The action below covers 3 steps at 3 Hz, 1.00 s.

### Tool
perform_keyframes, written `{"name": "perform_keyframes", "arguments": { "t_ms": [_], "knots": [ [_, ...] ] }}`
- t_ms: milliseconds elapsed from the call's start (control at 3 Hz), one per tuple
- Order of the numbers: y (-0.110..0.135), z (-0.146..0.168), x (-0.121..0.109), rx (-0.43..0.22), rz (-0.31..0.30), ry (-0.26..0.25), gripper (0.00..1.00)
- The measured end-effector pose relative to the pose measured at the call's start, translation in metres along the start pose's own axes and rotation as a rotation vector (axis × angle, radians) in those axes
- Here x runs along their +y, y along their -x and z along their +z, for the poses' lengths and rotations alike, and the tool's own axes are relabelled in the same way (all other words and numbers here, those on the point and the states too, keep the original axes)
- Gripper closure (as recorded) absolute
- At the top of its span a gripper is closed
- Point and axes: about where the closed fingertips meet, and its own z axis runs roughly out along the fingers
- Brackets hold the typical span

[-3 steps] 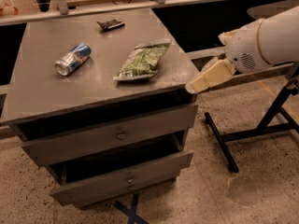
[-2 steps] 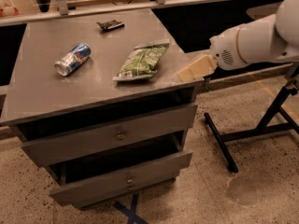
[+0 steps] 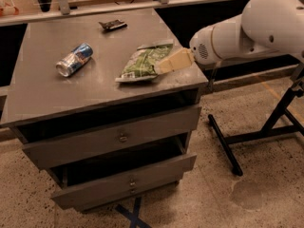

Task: Pick green jalapeno chip bag

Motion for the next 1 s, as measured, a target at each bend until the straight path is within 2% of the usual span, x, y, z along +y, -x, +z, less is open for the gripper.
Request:
{"name": "perform_keyframes", "arguments": {
  "t_ms": [667,1000],
  "knots": [
    [0.027,0.057,0.029,-0.006,0.053,0.036,0.0],
    [0.029,0.08,0.04,0.001,0.068,0.047,0.0]
  ]
}}
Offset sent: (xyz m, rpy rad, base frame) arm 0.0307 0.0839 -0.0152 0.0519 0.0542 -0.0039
